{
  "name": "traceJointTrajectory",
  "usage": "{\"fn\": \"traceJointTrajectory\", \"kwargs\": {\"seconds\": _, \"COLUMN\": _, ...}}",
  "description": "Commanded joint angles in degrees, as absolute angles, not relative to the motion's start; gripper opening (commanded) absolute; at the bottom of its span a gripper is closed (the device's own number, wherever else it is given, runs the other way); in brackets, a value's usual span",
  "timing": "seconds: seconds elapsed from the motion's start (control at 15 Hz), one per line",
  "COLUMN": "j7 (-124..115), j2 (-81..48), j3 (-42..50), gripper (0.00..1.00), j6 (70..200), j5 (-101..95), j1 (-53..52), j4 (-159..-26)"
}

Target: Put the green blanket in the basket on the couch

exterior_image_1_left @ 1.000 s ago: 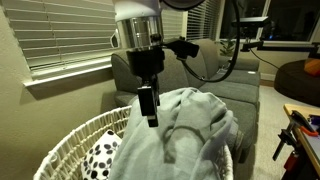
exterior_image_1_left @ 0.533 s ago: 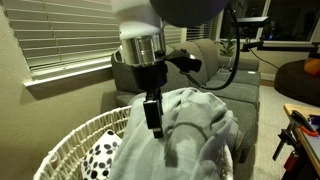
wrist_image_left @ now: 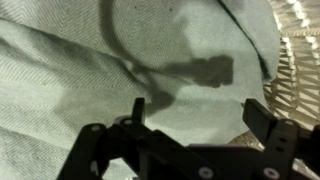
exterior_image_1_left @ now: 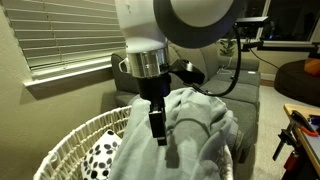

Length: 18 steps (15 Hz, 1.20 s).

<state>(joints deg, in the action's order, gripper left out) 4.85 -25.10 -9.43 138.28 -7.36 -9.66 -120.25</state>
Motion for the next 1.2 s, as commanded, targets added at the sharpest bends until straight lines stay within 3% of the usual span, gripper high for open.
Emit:
{"fn": "traceJointTrajectory", "kwargs": {"seconds": 0.0, "j7": 5.7, "j2": -24.2, "j3": -8.5, "gripper": 1.0, "j6": 141.5, "j5": -8.7, "j1": -9.8, "j4": -122.6}}
{"fn": "traceJointTrajectory", "kwargs": {"seconds": 1.13, "j7": 5.2, "j2": -31.0, "j3": -5.3, "gripper": 1.0, "j6": 147.5, "j5": -16.2, "j1": -10.8, "j4": -119.4}}
